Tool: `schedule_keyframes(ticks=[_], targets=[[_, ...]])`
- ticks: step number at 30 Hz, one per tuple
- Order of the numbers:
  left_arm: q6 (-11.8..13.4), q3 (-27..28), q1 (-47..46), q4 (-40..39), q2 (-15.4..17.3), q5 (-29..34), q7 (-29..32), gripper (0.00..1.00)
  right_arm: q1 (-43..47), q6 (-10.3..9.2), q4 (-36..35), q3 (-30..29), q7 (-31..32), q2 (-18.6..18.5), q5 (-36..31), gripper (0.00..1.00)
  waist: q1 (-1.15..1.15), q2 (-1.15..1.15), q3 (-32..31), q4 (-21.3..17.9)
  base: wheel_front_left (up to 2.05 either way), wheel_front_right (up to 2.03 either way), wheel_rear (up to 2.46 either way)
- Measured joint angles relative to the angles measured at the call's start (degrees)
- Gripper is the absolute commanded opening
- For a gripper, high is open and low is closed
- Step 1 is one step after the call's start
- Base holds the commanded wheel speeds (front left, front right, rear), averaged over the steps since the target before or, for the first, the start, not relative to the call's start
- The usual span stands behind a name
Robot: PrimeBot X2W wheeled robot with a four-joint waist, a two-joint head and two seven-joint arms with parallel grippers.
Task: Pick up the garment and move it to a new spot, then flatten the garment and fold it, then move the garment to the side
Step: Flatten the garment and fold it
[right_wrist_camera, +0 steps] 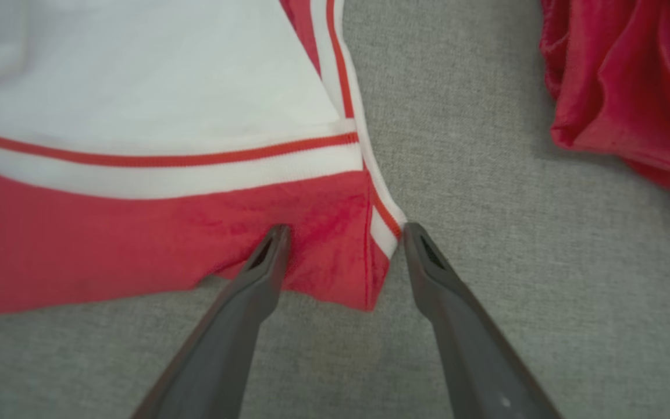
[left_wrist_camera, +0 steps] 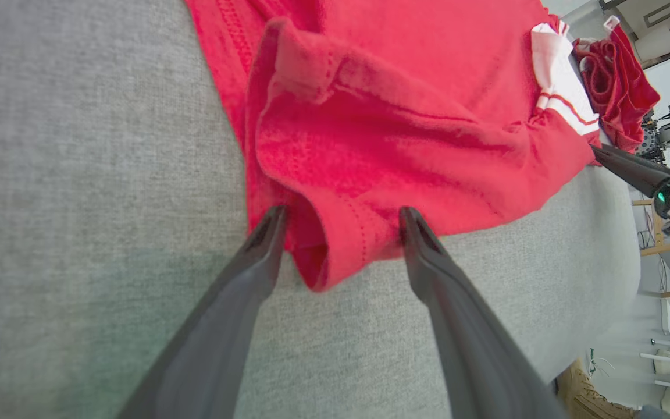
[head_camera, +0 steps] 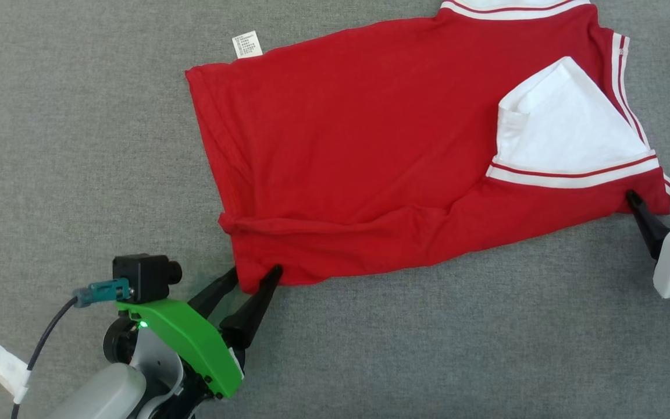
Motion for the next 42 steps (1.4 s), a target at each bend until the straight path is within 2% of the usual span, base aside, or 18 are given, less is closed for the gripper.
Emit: schedule_keyframes(ticks=[1, 2, 3, 4, 5, 6, 7, 11, 15, 23, 28, 29, 30, 31, 37, 40, 42], targets=[[-0.41, -0.21, 0.0, 0.88, -0.05, -0.24, 0.34, 0.3, -0.32, 0.0, 0.24, 0.15, 0.2, 0.07, 0.0, 1.0, 0.0, 0.0, 0.06, -0.02, 0.0, 0.0, 0.0], [-0.94, -0.35, -0.03, 1.69, -0.26, -0.65, 0.46, 0.0, -0.7, -0.01, 0.48, 0.41, 0.38, 0.08, 0.01, 1.0, 0.0, 0.0, 0.14, -0.03, 0.0, 0.0, 0.0], [-1.9, -0.79, -0.16, 2.38, -0.41, -0.92, 1.08, 0.0, -1.08, -0.01, 0.82, 0.76, 0.47, 0.1, 0.08, 1.0, 0.0, 0.0, 0.17, -0.01, 0.0, 0.0, 0.0], [-2.46, -1.02, -0.22, 3.0, -0.65, -1.13, 1.38, 0.0, -1.36, -0.02, 1.15, 1.04, 0.76, 0.14, 0.41, 0.75, 0.0, 0.0, 0.14, 0.02, 0.0, 0.0, 0.0], [-2.93, -1.13, -0.23, 3.86, -1.02, -1.41, 1.38, 0.0, -1.7, -0.03, 1.51, 1.48, 1.13, 0.23, 0.98, 0.31, 0.0, 0.0, 0.05, 0.06, 0.0, 0.0, 0.0], [-3.39, -1.19, -0.23, 4.65, -1.14, -1.48, 1.35, 0.0, -1.87, -0.03, 1.78, 1.77, 1.18, 0.2, 1.43, 0.08, 0.0, 0.0, -0.1, 0.1, 0.0, 0.0, 0.0], [-3.63, -1.07, -0.22, 5.26, -1.24, -1.59, 1.02, 0.0, -1.97, -0.03, 2.02, 1.8, 1.16, 0.2, 1.8, 0.0, 0.0, 0.0, -0.23, 0.14, 0.0, 0.0, 0.0], [-4.97, -0.59, 0.24, 6.56, -0.99, -2.53, 0.3, 0.0, -1.86, -0.02, 2.75, 1.56, 1.63, 0.03, 4.79, 0.0, 0.0, 0.0, -1.32, 0.43, 0.0, 0.0, 0.0], [-5.75, 0.15, 2.07, 5.61, 0.87, -3.64, -0.21, 0.0, -0.13, 0.01, 1.94, -0.71, 2.75, -0.45, 8.54, 0.0, 0.0, 0.0, -2.97, 0.67, 0.0, 0.0, 0.0], [-5.22, -0.01, 8.88, -0.18, 3.97, -4.76, -1.26, 0.0, 8.36, 0.04, -2.75, -5.37, 8.29, -2.02, 15.15, 0.0, 0.0, 0.0, -6.21, 0.47, 0.0, 0.0, 0.0], [-4.8, -1.0, 12.65, -2.15, 4.64, -5.54, -1.67, 0.0, 15.0, 0.03, -7.34, -5.9, 11.82, -1.14, 18.67, 0.0, 0.0, 0.0, -6.45, 0.31, 0.0, 0.0, 0.0], [-4.67, -1.18, 13.23, -2.12, 4.64, -5.54, -1.96, 0.32, 15.89, 0.02, -8.06, -5.94, 11.99, -0.77, 18.71, 0.47, 0.0, 0.0, -6.32, 0.27, 0.0, 0.0, 0.0], [-4.22, -1.19, 13.61, -1.82, 4.63, -5.48, -2.45, 0.83, 16.52, 0.02, -8.72, -5.99, 11.95, -0.69, 18.45, 1.0, 0.0, 0.0, -6.17, 0.25, 0.0, 0.0, 0.0], [-3.91, -1.3, 13.79, -1.37, 4.66, -5.21, -2.67, 1.0, 16.91, 0.02, -9.15, -6.06, 11.88, -0.66, 18.3, 1.0, 0.0, 0.0, -6.05, 0.22, 0.0, 0.0, 0.0], [-2.71, -0.51, 14.93, -0.96, 5.05, -4.28, -4.91, 1.0, 17.43, -0.02, -13.3, -9.31, 9.93, -1.57, 16.77, 1.0, 0.0, 0.0, -5.33, 0.3, 0.0, 0.0, 0.0], [-0.89, 2.16, 14.66, -1.88, 7.81, -3.28, -6.41, 1.0, 15.67, -0.02, -18.22, -11.4, 10.8, -3.93, 17.51, 1.0, 0.0, 0.0, -4.5, 0.45, 0.0, 0.0, 0.0], [0.08, 3.38, 12.46, -2.31, 9.07, -1.79, -6.32, 1.0, 11.32, -0.01, -20.07, -12.55, 11.33, -5.3, 17.15, 1.0, 0.0, 0.0, -3.56, 0.54, 0.0, 0.0, 0.0]])
